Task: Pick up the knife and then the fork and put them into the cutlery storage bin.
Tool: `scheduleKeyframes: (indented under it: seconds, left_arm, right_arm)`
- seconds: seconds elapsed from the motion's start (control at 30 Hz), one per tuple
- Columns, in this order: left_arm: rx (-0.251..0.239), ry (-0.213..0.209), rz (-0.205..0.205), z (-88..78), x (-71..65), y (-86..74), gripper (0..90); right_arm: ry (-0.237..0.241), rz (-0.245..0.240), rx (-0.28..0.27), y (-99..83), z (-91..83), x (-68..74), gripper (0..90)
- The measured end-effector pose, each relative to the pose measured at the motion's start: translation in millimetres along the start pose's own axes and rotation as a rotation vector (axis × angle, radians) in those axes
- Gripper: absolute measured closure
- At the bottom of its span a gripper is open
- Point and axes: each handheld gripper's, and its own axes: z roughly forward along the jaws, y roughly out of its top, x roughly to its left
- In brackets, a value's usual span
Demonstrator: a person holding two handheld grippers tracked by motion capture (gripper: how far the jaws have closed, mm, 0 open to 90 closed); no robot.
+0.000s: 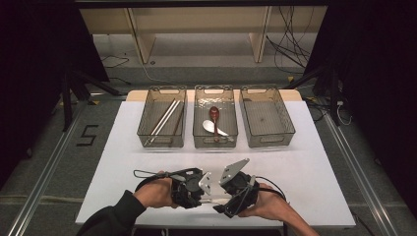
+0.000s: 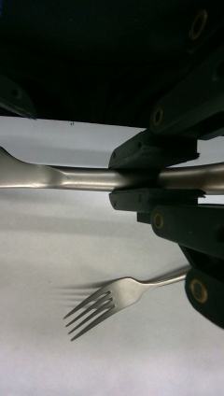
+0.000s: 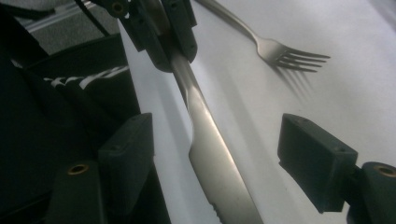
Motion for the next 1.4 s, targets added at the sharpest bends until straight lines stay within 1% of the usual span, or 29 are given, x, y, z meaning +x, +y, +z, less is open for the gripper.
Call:
scheduleKeyframes:
  seconds: [0.03,0.07,0.13,0.17,0.2,0.27,0.3,0.43,0.47,0.57,0.6,0.63,0.73,0.8,0.83,1.03,1.13,1.2,1.27,1.4]
  left_arm:
    - [-0.006,-0.005,-0.005,0.2,-0.9,0.3,78.4]
    - [-0.005,-0.005,0.004,-0.1,-1.0,0.8,78.4]
    - [-0.006,-0.007,0.003,-0.6,-1.3,1.1,78.4]
    - [-0.003,-0.006,0.006,-1.5,-1.9,1.5,78.4]
    - [-0.007,-0.003,0.009,-1.7,-2.4,1.7,78.4]
    - [-0.008,-0.007,0.018,-2.8,-3.4,3.1,78.4]
    - [-0.015,-0.005,0.012,-2.4,-4.3,3.4,78.4]
    - [-0.013,-0.009,0.011,-1.3,-5.8,4.5,78.4]
    - [-0.013,-0.007,0.013,-1.4,-6.0,4.6,78.4]
    - [-0.016,-0.011,0.019,-1.8,-6.3,5.3,78.4]
    - [-0.017,-0.013,0.019,-1.9,-6.5,5.4,78.4]
    - [-0.022,-0.017,0.012,-1.8,-7.3,5.3,78.4]
    - [-0.016,-0.014,0.025,-2.8,-6.4,5.1,78.4]
    - [-0.018,-0.014,0.023,-2.7,-5.8,4.7,78.4]
    - [-0.017,-0.014,0.022,-2.7,-5.8,4.5,78.4]
    - [-0.025,-0.018,0.028,-2.0,-6.8,5.1,78.4]
    - [-0.033,-0.028,0.032,-1.0,-7.5,5.0,78.4]
    - [-0.036,-0.031,0.036,-0.3,-7.9,5.1,78.3]
    - [-0.037,-0.029,0.043,-0.1,-8.3,5.3,78.3]
    - [-0.039,-0.024,0.042,0.2,-9.5,6.0,78.3]
  right_arm:
    - [0.0,-0.009,0.009,0.2,1.2,0.3,29.2]
    - [0.001,-0.007,0.013,0.4,2.5,1.2,30.4]
    - [0.006,-0.011,0.02,1.0,5.2,2.1,32.6]
    - [0.008,-0.002,0.026,1.5,5.8,3.3,33.9]
    - [0.009,-0.019,0.034,1.6,6.6,3.3,35.8]
    - [0.011,-0.021,0.04,1.8,7.3,4.1,39.5]
    - [0.009,-0.021,0.042,2.0,7.8,4.4,41.7]
    - [0.017,-0.033,0.049,2.5,9.2,6.3,49.3]
    - [0.021,-0.046,0.052,2.4,10.2,6.3,50.6]
    - [0.031,-0.057,0.061,1.7,12.4,6.8,54.7]
    - [0.036,-0.067,0.06,1.4,13.3,6.2,56.1]
    - [0.038,-0.057,0.061,1.4,13.5,7.0,57.6]
    - [0.041,-0.057,0.063,-0.6,14.2,6.4,62.7]
    - [0.05,-0.061,0.063,-2.2,13.6,5.6,66.1]
    - [0.047,-0.061,0.061,-2.9,13.6,5.4,67.8]
    - [0.059,-0.079,0.053,-4.5,12.2,5.1,69.3]
    - [0.081,-0.09,0.05,-5.7,11.4,4.9,69.8]
    - [0.087,-0.095,0.053,-6.5,10.2,6.0,70.1]
    - [0.085,-0.1,0.051,-7.0,10.1,6.7,70.2]
    - [0.09,-0.114,0.049,-7.5,9.9,6.9,70.4]
